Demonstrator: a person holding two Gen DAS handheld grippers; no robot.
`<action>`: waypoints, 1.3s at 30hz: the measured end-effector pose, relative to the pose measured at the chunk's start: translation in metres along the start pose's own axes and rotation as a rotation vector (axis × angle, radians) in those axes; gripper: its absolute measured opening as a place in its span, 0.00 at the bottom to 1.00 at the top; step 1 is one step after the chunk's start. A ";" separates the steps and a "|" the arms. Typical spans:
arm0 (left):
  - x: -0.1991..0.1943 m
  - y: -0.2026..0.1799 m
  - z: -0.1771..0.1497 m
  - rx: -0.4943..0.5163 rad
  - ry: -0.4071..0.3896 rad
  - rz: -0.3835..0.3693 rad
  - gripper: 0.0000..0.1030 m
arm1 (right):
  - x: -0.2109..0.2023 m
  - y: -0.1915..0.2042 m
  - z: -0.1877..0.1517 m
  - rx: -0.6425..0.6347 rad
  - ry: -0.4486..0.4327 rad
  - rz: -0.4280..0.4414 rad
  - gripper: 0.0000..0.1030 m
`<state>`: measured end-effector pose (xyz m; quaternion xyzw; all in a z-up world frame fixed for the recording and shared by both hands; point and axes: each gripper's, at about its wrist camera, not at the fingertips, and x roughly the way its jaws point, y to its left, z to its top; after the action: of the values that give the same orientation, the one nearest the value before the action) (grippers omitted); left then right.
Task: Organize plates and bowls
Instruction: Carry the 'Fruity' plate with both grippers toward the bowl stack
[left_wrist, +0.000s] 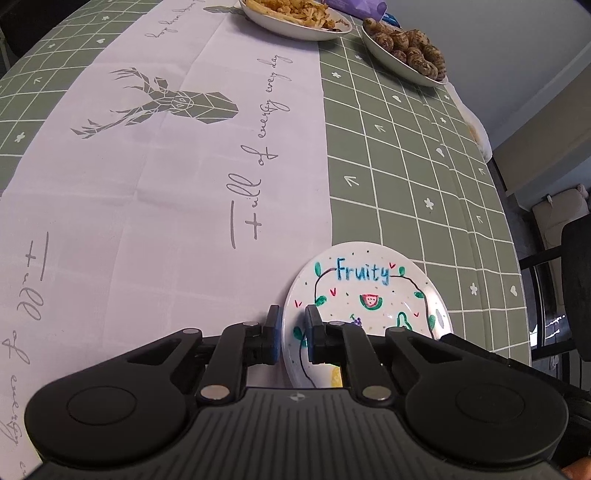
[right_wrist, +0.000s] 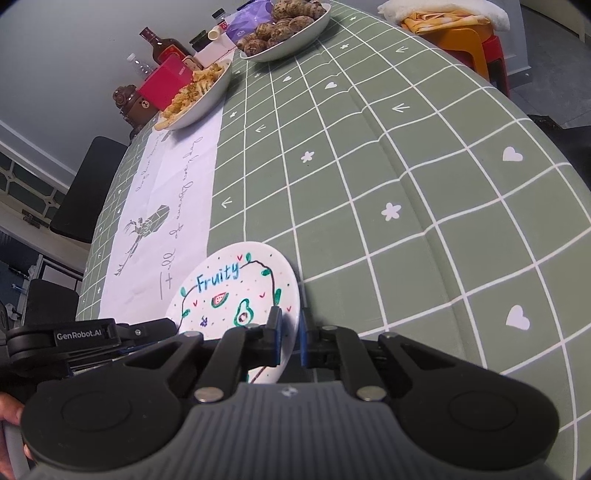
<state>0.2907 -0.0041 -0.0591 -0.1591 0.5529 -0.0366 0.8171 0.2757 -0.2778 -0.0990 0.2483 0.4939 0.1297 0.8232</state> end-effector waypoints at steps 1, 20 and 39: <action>-0.002 -0.001 -0.001 -0.001 -0.001 0.002 0.13 | -0.001 0.001 0.000 0.000 0.001 0.002 0.07; -0.092 -0.033 -0.043 -0.032 -0.102 -0.024 0.12 | -0.092 0.006 -0.019 0.077 -0.049 0.129 0.05; -0.129 -0.073 -0.166 -0.045 -0.182 -0.110 0.12 | -0.185 -0.059 -0.110 0.121 -0.119 0.173 0.04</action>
<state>0.0979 -0.0787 0.0218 -0.2102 0.4676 -0.0546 0.8568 0.0884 -0.3817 -0.0353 0.3464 0.4278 0.1553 0.8203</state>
